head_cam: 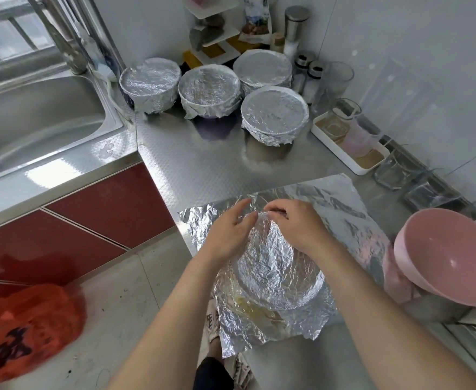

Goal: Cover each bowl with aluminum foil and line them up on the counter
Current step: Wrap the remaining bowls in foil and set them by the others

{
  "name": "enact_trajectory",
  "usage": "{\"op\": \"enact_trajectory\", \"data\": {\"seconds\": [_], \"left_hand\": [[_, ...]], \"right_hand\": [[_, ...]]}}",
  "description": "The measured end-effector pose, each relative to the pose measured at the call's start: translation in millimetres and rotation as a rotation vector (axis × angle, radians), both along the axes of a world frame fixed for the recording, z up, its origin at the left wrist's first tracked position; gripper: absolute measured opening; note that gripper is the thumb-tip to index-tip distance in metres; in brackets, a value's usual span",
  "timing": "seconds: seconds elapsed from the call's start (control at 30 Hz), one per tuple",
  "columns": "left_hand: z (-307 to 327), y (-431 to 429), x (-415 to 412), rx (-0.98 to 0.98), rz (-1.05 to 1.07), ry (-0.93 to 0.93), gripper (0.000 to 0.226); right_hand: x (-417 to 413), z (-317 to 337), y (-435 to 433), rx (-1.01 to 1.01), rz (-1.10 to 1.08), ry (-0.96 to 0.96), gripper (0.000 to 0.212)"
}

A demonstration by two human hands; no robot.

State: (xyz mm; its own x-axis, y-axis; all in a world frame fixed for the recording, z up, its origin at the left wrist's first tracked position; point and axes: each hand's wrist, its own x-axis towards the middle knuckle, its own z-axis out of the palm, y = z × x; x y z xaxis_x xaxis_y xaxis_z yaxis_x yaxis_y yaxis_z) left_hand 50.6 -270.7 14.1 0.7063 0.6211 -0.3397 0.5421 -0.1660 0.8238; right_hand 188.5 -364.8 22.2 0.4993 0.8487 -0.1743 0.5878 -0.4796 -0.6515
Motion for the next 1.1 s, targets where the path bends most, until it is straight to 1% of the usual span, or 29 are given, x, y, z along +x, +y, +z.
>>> {"op": "enact_trajectory", "data": {"seconds": [0.07,0.3,0.37,0.43,0.47,0.57,0.63,0.77,0.83,0.87,0.9,0.97,1.1], "left_hand": [[-2,4,1,-0.045,-0.031,0.004,0.045],[-8,-8,-7,0.075,0.070,-0.045,0.030],[-10,-12,-8,0.106,0.115,-0.046,0.030],[-15,-16,-9,0.080,0.163,-0.065,0.041],[-16,-18,-10,0.053,0.185,-0.084,0.041],[-17,-24,-11,-0.011,0.274,-0.155,0.031],[-16,-26,-11,0.006,0.307,-0.165,0.027],[-13,-29,-11,0.011,0.284,-0.137,0.022],[-10,-25,-10,0.005,0.242,-0.110,0.036],[-8,-23,-9,0.012,0.213,-0.102,0.039],[-7,-22,-9,0.007,0.183,-0.105,0.040],[-6,-24,-7,-0.021,0.149,-0.109,0.038],[-10,-33,-9,0.000,0.208,-0.159,0.032]], "right_hand": [[1,0,0,0.004,0.002,-0.004,0.019],[-3,-1,4,0.004,0.013,-0.032,0.015],[-4,-1,5,0.005,0.021,-0.045,0.014],[-4,-1,5,0.004,0.026,-0.055,0.014],[-4,-1,4,0.001,0.028,-0.061,0.014],[-6,-2,5,0.000,0.029,-0.079,0.015],[-8,-3,4,0.010,0.023,-0.096,0.014],[-8,0,4,0.001,0.054,-0.074,0.016],[-6,8,2,-0.008,0.079,-0.065,0.022],[-2,11,0,-0.037,0.085,-0.074,0.027],[1,13,-4,-0.088,0.070,-0.083,0.031],[8,12,-13,-0.158,-0.014,-0.095,0.031],[4,-1,-25,-0.159,-0.128,-0.064,0.033]]}}
